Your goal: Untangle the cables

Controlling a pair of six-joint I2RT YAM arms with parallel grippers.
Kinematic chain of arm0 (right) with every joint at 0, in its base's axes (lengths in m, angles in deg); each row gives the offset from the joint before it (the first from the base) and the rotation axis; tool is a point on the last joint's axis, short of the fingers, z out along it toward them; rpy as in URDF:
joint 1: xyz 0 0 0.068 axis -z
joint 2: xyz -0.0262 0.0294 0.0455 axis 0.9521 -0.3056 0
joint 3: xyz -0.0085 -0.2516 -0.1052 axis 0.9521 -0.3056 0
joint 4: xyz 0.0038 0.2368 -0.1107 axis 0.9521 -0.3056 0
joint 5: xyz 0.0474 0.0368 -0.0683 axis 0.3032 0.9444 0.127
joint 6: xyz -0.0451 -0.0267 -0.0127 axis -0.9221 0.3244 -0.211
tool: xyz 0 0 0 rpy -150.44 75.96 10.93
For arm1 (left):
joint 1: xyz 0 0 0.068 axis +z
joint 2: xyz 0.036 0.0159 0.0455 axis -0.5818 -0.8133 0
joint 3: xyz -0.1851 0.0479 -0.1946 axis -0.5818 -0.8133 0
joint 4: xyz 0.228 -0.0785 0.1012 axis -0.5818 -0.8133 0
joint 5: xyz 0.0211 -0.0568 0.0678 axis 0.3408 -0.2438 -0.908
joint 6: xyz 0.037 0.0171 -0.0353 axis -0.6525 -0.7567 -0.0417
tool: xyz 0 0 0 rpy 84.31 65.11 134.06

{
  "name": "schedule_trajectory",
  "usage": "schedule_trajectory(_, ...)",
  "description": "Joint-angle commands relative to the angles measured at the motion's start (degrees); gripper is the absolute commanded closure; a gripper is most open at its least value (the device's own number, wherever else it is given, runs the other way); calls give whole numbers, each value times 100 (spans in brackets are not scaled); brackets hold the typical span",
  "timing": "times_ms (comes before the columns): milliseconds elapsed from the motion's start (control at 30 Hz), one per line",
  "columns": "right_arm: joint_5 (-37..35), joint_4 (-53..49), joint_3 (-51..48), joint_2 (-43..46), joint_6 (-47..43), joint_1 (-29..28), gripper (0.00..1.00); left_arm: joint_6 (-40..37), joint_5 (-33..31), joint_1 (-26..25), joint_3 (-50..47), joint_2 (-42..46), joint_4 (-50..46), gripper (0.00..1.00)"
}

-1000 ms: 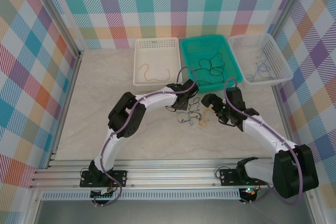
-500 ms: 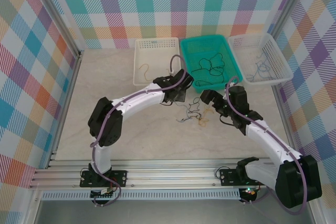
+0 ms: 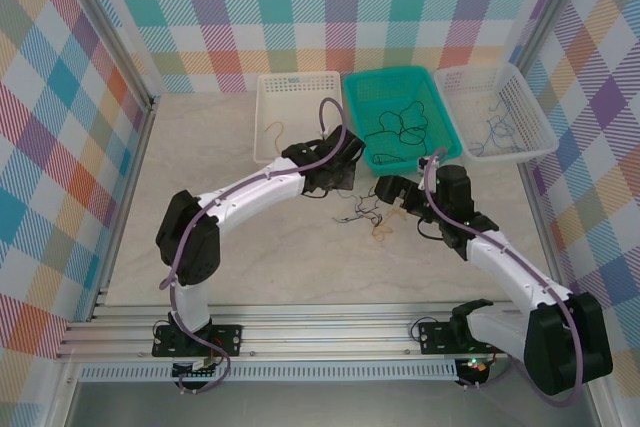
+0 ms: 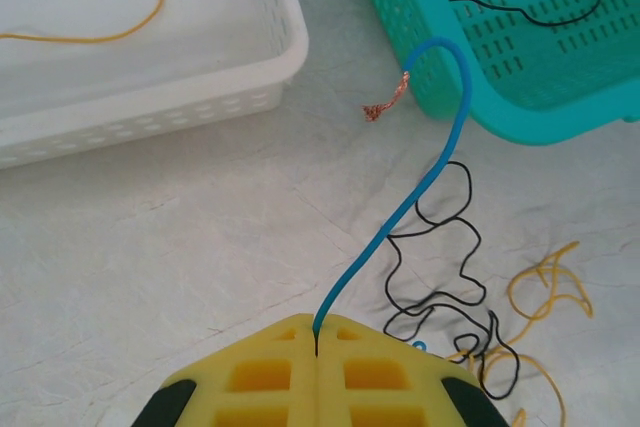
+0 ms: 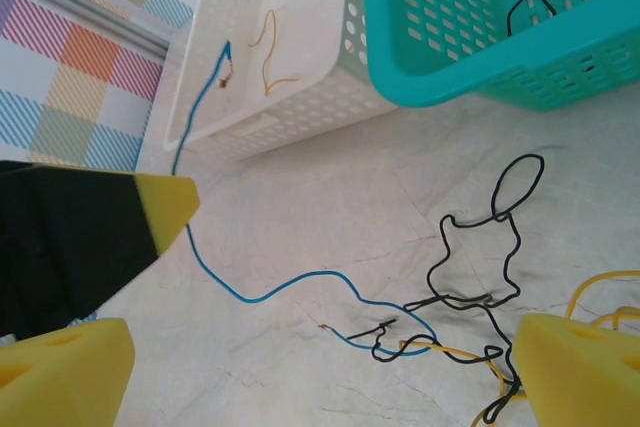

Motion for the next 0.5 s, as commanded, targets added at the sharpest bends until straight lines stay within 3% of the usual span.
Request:
schedule_trajectory(0,257,286,-82,-186,-142,-54,7,97,209,-35,119,413,-74,100)
schedule_trajectory(233,419,272,-11,-615,-173,-134,9,169,342,-37,84,646,14,100)
schedule_trajectory(333,5,1,35,-700,-107,-159,8,194,357,-38,67,693,19,100)
schedule_trajectory(467,-1136,-1057,259,-931,214,-160,11,210,361,-35,27,725,32,100)
